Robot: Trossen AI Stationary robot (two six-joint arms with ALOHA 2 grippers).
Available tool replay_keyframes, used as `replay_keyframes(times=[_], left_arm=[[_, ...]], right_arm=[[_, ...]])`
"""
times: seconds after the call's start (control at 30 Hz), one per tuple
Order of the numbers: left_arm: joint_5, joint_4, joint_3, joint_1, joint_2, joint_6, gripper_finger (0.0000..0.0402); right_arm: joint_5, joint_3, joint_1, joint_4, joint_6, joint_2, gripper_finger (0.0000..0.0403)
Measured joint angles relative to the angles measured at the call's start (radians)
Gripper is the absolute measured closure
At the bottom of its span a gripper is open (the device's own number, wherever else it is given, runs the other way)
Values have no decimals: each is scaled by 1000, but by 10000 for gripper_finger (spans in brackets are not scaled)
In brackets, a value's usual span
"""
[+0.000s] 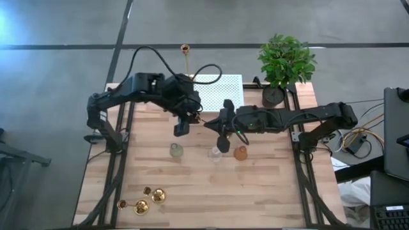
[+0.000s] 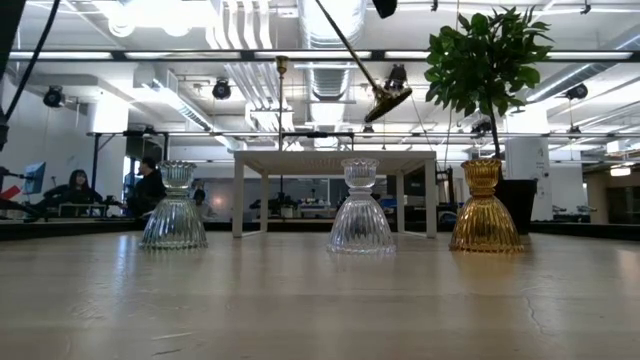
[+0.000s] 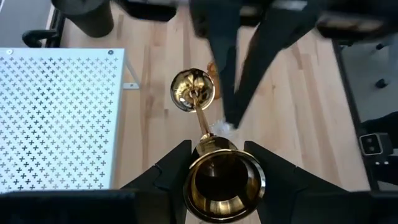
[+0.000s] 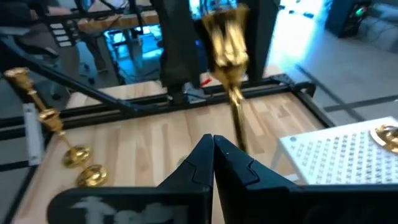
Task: Pick & Place candle stick holders
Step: Align the gold candle holder with the other gold candle holder on the shelf
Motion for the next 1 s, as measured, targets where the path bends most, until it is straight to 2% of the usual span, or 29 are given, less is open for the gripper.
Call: replay_keyframes(times=[0.33, 0.47, 0.77, 0.87, 1.0], left_arm=[[1, -2, 11, 0, -4, -13, 264], [15, 11, 13, 0, -4, -20, 263], [40, 26, 13, 0, -4, -34, 263], [48, 26, 13, 0, -4, -39, 263], [60, 28, 13, 0, -3, -39, 263]], right_arm=[[23, 0, 13, -156, 34, -88, 384], [17, 3, 5, -157, 32, -66, 339], [22, 3, 1, -118, 39, 14, 200], [28, 3, -5, -114, 42, 14, 172], [38, 3, -15, -107, 67, 7, 153]])
